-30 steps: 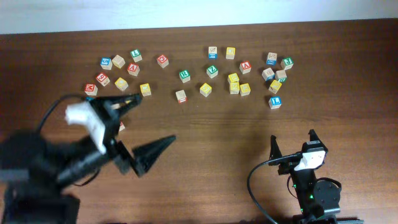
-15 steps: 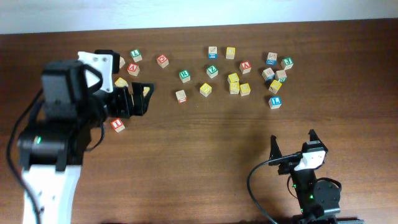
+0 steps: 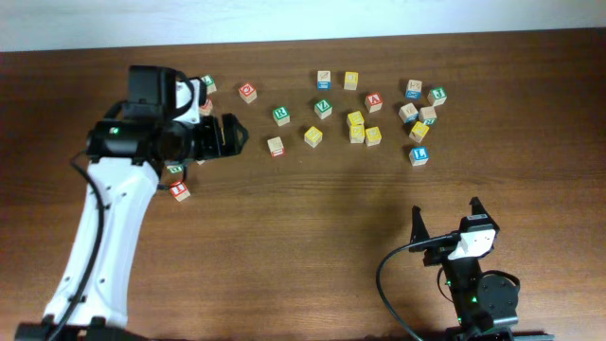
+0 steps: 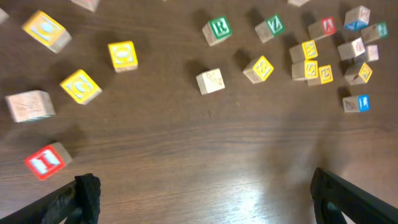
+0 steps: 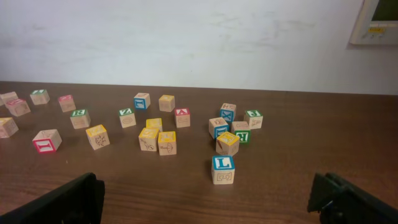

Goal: Spell out ICRA
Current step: 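Move the left gripper over the red-bordered I block, then lower the left gripper and grasp the red I block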

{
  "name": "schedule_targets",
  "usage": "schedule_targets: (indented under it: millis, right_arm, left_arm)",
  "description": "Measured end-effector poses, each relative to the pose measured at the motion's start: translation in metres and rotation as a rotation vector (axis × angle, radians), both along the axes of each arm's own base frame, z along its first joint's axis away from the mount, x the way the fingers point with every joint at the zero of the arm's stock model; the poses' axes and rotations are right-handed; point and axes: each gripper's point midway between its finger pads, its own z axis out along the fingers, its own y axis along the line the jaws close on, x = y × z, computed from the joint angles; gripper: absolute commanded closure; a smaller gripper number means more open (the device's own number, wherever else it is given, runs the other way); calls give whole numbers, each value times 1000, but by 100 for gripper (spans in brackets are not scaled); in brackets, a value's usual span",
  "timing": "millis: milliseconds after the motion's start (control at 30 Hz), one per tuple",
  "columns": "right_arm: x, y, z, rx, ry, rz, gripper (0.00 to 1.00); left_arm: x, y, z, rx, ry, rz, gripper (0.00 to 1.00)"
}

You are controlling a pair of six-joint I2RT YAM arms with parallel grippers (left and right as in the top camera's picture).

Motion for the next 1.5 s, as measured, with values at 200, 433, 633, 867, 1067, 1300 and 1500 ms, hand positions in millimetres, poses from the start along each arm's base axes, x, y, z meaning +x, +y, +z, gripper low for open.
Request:
schedule_targets:
  millis: [200,433,633,867,1067,1300,1500]
  right_arm:
    - [0,0,0,1,0,0,2]
    - [0,0,0,0,0,0,2]
    - [0,0,0,0,0,0,2]
    - [0,0,0,1,0,0,2]
    - [0,0,0,0,0,0,2]
    - [0,0,0,0,0,0,2]
    - [0,0,0,0,0,0,2]
  left_arm:
    - [-13,3,-29,97,137,137,1]
    - [-24,66,-34,254,191,498,1]
    - [-31,88,-35,276,220,588,1]
    - [-35,120,-36,262,241,700,1]
    - [-45,136,-49,276,284,749,1]
    - [-60,135,-86,296,346,747,1]
    - [-66,135,-95,303,367,744,1]
